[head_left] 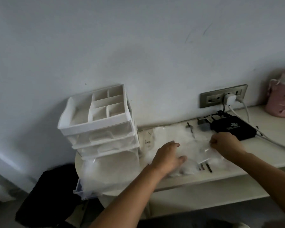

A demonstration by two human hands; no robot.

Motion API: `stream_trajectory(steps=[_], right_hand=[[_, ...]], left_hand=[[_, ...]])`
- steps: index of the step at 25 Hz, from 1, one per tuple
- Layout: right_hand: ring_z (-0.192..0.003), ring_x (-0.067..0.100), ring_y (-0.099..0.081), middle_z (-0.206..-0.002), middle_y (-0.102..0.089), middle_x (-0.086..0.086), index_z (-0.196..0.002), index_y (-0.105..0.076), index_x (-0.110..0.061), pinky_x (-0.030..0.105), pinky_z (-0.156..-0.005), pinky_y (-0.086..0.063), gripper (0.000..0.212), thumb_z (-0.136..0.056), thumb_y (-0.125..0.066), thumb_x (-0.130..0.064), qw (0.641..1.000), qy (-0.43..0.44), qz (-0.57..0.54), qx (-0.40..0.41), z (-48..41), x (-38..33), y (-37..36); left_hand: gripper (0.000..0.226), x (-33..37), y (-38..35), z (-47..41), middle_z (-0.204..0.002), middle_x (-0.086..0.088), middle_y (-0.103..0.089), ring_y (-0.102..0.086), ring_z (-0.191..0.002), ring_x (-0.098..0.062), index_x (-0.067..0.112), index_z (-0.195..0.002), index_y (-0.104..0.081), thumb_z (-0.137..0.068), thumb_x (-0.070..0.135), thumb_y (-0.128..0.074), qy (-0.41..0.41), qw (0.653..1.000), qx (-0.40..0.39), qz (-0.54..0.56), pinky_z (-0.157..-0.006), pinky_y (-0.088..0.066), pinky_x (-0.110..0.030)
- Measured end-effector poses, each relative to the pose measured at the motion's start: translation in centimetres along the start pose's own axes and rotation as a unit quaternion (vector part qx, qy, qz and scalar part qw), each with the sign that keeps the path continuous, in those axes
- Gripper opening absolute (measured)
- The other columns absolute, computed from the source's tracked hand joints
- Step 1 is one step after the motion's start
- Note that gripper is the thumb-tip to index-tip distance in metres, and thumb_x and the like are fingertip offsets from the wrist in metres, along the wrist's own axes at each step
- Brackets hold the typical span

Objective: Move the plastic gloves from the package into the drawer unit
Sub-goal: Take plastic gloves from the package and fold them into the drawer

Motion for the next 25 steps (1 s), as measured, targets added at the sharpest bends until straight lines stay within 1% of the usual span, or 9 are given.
stream_trajectory(steps=[3, 5, 7, 10, 14, 18, 20, 23, 25], right_hand=[[-0.078, 0.021, -0.059, -0.088, -0.066, 0.007, -0.088, -0.068, -0.011, 0.031, -0.069, -0.048, 0.016, -0.092, -0.054, -0.017, 0.999, 0.011, -0.029, 0.038, -0.1, 0.1, 2.0], [-0.077, 0.019, -0.057, -0.088, -0.065, 0.006, -0.090, -0.066, -0.009, 0.031, -0.068, -0.046, 0.013, -0.092, -0.055, -0.016, 0.993, 0.036, -0.076, 0.080, -0.2, -0.3, 3.6], [-0.076, 0.017, -0.054, -0.088, -0.063, 0.004, -0.091, -0.064, -0.009, 0.027, -0.065, -0.039, 0.008, -0.091, -0.056, -0.013, 0.978, 0.090, -0.131, 0.136, 0.5, -1.5, 5.4], [-0.079, 0.010, -0.053, -0.092, -0.059, -0.004, -0.094, -0.063, -0.011, 0.012, -0.065, -0.039, 0.006, -0.090, -0.059, -0.010, 0.949, 0.191, -0.177, 0.178, 2.2, -3.3, 7.7], [-0.091, -0.007, -0.053, -0.106, -0.057, -0.020, -0.091, -0.062, -0.021, 0.005, -0.073, -0.040, 0.010, -0.088, -0.061, -0.012, 0.931, 0.229, -0.254, 0.125, 3.4, -3.7, 9.5], [-0.098, -0.001, -0.056, -0.108, -0.054, -0.030, -0.086, -0.059, -0.030, 0.020, -0.083, -0.046, 0.019, -0.090, -0.058, -0.011, 0.905, 0.187, -0.375, 0.070, 3.1, -3.1, 10.3], [-0.096, 0.000, -0.058, -0.107, -0.057, -0.028, -0.085, -0.060, -0.030, 0.022, -0.080, -0.048, 0.019, -0.089, -0.059, -0.011, 0.894, 0.185, -0.399, 0.082, 3.1, -3.1, 10.7], [-0.093, -0.003, -0.056, -0.107, -0.058, -0.023, -0.083, -0.059, -0.028, 0.021, -0.079, -0.046, 0.015, -0.088, -0.060, -0.014, 0.903, 0.186, -0.376, 0.088, 3.2, -3.7, 10.8], [-0.091, -0.001, -0.054, -0.110, -0.059, -0.014, -0.087, -0.055, -0.029, 0.019, -0.078, -0.044, 0.011, -0.086, -0.064, -0.022, 0.947, 0.171, -0.270, 0.016, 3.1, -3.9, 10.4]], left_hand=[[0.054, -0.8, -2.9, -1.3, -0.146, -0.009, -0.037, -0.033, -0.135, -0.030, 0.014, -0.137, -0.041, -0.091, 0.040, -0.054, 0.006, 0.993, -0.053, -0.102, -0.109, -0.029, -0.046], [0.041, -1.2, -3.7, -1.4, -0.129, -0.009, -0.048, -0.044, -0.123, -0.030, 0.012, -0.122, -0.049, -0.089, 0.037, -0.055, -0.008, 0.991, -0.040, -0.125, -0.099, -0.034, -0.040], [0.031, -0.9, -2.9, -1.3, -0.126, -0.004, -0.055, -0.049, -0.120, -0.023, 0.014, -0.118, -0.056, -0.091, 0.031, -0.056, 0.003, 0.999, 0.022, -0.023, -0.094, -0.034, -0.026], [0.046, -0.3, -0.6, -1.8, -0.142, 0.006, -0.045, -0.042, -0.131, -0.010, 0.019, -0.140, -0.044, -0.096, 0.027, -0.053, 0.071, 0.968, 0.067, 0.233, -0.097, -0.029, -0.014], [0.075, 0.5, 1.0, -2.9, -0.138, 0.010, -0.051, -0.047, -0.129, -0.009, 0.023, -0.135, -0.049, -0.066, 0.038, -0.074, 0.068, 0.922, -0.049, 0.377, -0.107, -0.034, -0.027], [0.090, 1.4, 0.3, -1.7, -0.111, 0.002, -0.067, -0.058, -0.112, -0.014, 0.014, -0.110, -0.065, -0.033, 0.054, -0.092, 0.059, 0.812, -0.137, 0.564, -0.104, -0.039, -0.031], [0.071, 1.5, 0.4, -1.7, -0.095, -0.004, -0.067, -0.059, -0.096, -0.016, 0.011, -0.092, -0.072, -0.035, 0.046, -0.095, 0.055, 0.778, -0.109, 0.616, -0.094, -0.043, -0.030], [0.012, 2.0, 2.1, -1.2, -0.083, -0.006, -0.070, -0.063, -0.085, -0.017, 0.010, -0.070, -0.076, -0.063, 0.014, -0.085, 0.071, 0.741, -0.031, 0.667, -0.091, -0.047, -0.031], [0.012, 1.8, 4.0, -0.8, -0.077, -0.005, -0.071, -0.068, -0.075, -0.013, 0.009, -0.069, -0.074, -0.078, 0.001, -0.069, 0.067, 0.777, 0.036, 0.625, -0.077, -0.056, -0.023]])
Point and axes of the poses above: each hand's wrist, its own z-axis away from the middle knuckle, its own y-axis out of the back of the hand, x = y × z, the point moved 3 cm from there along -z, towards the middle knuckle
